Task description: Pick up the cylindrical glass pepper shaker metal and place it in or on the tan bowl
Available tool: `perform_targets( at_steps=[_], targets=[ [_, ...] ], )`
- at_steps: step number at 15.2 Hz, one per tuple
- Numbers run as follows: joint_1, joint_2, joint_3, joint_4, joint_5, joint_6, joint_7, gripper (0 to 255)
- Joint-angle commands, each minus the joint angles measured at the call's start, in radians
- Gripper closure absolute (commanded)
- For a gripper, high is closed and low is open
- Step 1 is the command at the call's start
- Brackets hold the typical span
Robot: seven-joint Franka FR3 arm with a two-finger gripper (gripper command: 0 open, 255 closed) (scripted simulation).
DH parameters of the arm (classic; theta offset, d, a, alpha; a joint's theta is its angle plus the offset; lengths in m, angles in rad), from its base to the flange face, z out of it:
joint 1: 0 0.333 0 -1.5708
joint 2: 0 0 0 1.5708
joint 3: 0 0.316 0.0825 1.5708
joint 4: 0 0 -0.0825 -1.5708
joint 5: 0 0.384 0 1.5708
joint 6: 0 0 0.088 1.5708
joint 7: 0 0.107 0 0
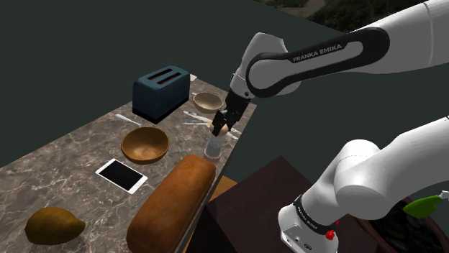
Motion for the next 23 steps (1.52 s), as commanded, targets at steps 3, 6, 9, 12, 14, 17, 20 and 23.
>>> perform_targets(
  at_steps=[3, 6, 9, 12, 14, 17, 20, 23],
  targets=[
    [-0.005, -0.039, 0.003, 0.028, -0.012, -0.067, 0.017, 255],
    [-0.008, -0.063, 0.003, 0.052, -0.020, -0.114, 0.027, 255],
    [-0.011, -0.085, 0.003, 0.077, -0.027, -0.160, 0.036, 255],
    [-0.013, -0.103, 0.003, 0.104, -0.033, -0.205, 0.044, 255],
    [-0.014, -0.114, 0.003, 0.124, -0.036, -0.235, 0.050, 255],
    [-0.016, -0.128, 0.003, 0.154, -0.041, -0.279, 0.057, 255],
    [-0.017, -0.139, 0.002, 0.182, -0.045, -0.317, 0.064, 255],
    [-0.039, -0.054, -0.040, 0.272, -0.062, -0.331, 0.011, 255]
  ],
)
